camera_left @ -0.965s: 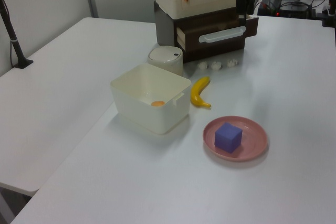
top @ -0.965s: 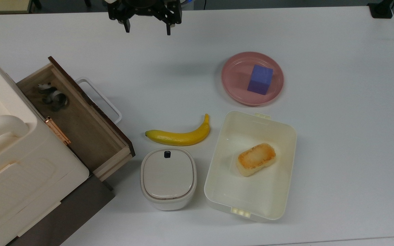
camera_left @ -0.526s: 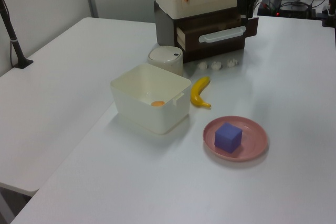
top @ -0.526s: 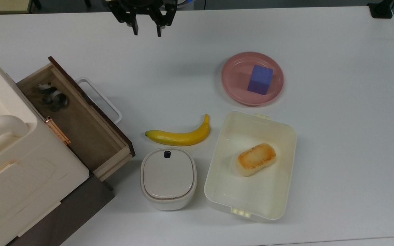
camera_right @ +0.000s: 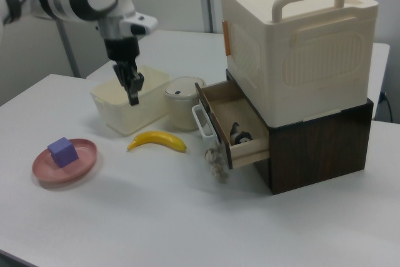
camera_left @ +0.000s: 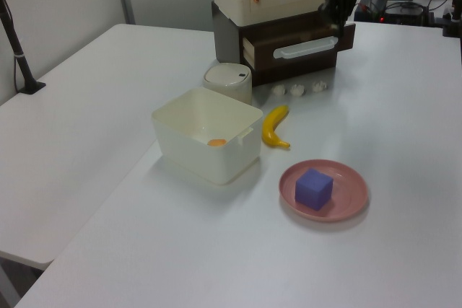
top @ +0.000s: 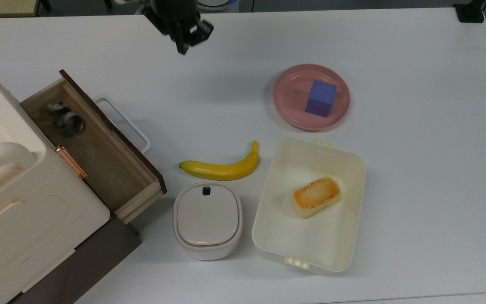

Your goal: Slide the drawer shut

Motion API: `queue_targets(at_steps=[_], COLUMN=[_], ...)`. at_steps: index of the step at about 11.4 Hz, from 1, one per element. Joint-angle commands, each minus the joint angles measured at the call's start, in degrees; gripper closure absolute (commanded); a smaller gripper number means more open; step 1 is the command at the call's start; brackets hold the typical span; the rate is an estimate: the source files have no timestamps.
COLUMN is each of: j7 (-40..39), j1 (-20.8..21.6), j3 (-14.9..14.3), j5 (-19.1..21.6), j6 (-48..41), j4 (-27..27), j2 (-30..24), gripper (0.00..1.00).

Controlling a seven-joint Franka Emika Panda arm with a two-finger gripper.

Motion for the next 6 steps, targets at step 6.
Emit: queue_targets(at_steps=[6], j7=[12.03], j1=[-5.98], j3=[-0.33], j5=[-1.1], j6=[21.64], j4=[-1.21], j2=[12.9], gripper=[1.0])
